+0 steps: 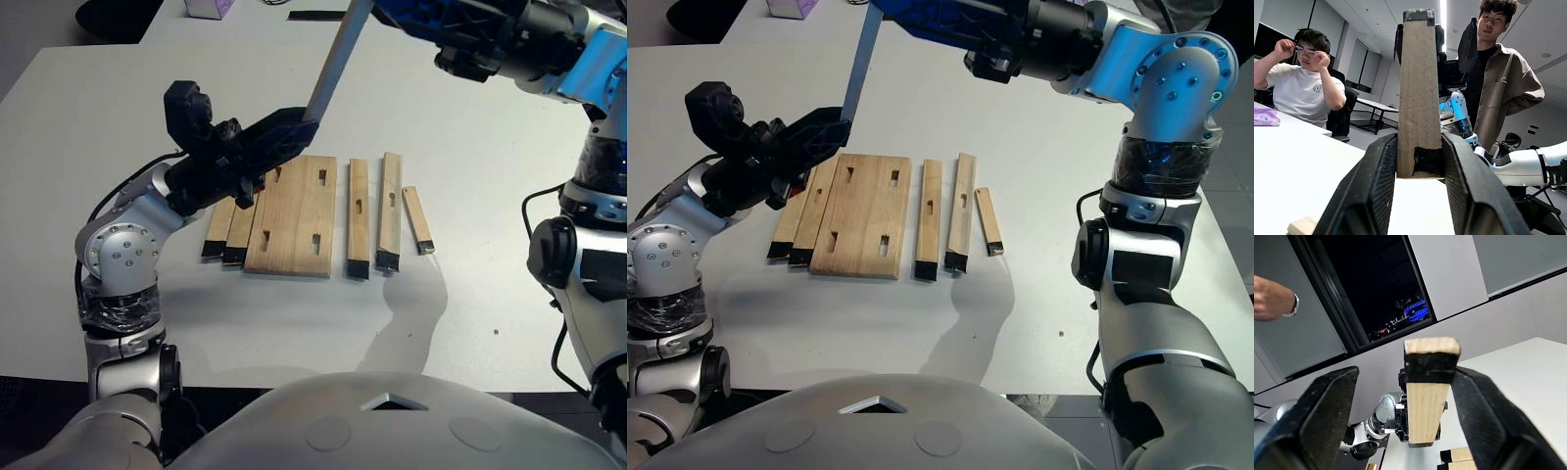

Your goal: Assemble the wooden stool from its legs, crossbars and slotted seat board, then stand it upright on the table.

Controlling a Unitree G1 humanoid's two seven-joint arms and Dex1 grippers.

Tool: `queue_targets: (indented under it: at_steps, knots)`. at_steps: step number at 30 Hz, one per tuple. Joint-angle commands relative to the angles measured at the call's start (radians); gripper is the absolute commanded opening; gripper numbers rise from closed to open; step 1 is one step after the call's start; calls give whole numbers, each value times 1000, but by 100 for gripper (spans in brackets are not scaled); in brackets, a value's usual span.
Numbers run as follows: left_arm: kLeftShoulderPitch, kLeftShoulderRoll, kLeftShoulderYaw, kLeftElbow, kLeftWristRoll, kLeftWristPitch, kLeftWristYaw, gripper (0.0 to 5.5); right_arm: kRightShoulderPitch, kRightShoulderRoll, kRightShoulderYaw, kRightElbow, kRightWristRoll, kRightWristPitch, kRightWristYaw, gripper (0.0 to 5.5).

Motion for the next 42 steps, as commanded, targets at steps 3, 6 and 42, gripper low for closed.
queue_targets:
  at_steps: [3,6,42]
  knots:
    - [41,26,-30,-25,44,3,-20,132,18,11,9,-25,-6,-13,-7,250]
    - [54,31,-39,-33,58,-3,-33,132,18,13,2,-23,-2,-11,-13,207]
    - [193,-201,38,84,398,-315,346,261,226,-233,332,126,-669,-781,324,134]
